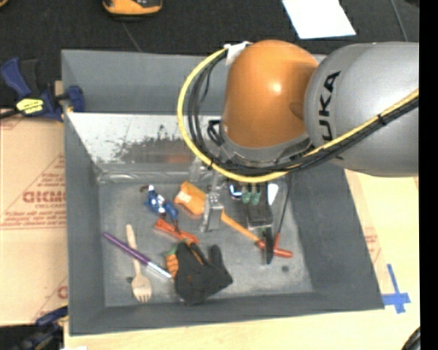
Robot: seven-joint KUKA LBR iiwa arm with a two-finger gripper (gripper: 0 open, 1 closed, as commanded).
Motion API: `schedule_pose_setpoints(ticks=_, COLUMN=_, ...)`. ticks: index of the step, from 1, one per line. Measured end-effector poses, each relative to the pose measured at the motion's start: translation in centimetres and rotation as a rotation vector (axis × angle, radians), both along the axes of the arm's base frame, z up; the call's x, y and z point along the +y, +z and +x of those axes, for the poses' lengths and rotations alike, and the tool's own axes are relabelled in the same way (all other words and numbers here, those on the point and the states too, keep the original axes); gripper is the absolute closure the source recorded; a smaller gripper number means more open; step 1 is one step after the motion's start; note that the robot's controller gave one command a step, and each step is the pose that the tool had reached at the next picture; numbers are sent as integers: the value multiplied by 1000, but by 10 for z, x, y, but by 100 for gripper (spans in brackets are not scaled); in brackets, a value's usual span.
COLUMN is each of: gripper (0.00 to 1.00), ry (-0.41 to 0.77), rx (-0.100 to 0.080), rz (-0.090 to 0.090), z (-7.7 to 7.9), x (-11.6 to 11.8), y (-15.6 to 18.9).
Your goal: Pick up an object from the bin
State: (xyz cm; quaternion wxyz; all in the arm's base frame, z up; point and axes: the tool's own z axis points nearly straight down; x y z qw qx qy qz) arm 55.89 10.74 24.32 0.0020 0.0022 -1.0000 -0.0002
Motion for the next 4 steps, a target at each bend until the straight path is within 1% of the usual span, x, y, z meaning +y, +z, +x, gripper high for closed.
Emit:
schedule_pose_setpoints(ticks=1, gripper=0, ry=-3, rx=-8, rz=1, z=2, x=-1, y=4)
schedule_pose_setpoints(ticks=2, gripper=0, ry=-95, rx=-11, rz=2, z=-11, x=-9, y=-82)
schedule_pose_setpoints(ticks=3, gripper=0, ry=-113, rx=-20, rz=4, z=-60, x=-2, y=-176)
schedule_pose_setpoints(ticks=4, gripper=0, ry=-157, rx=-25, rz=6, z=-62, x=-8, y=-172)
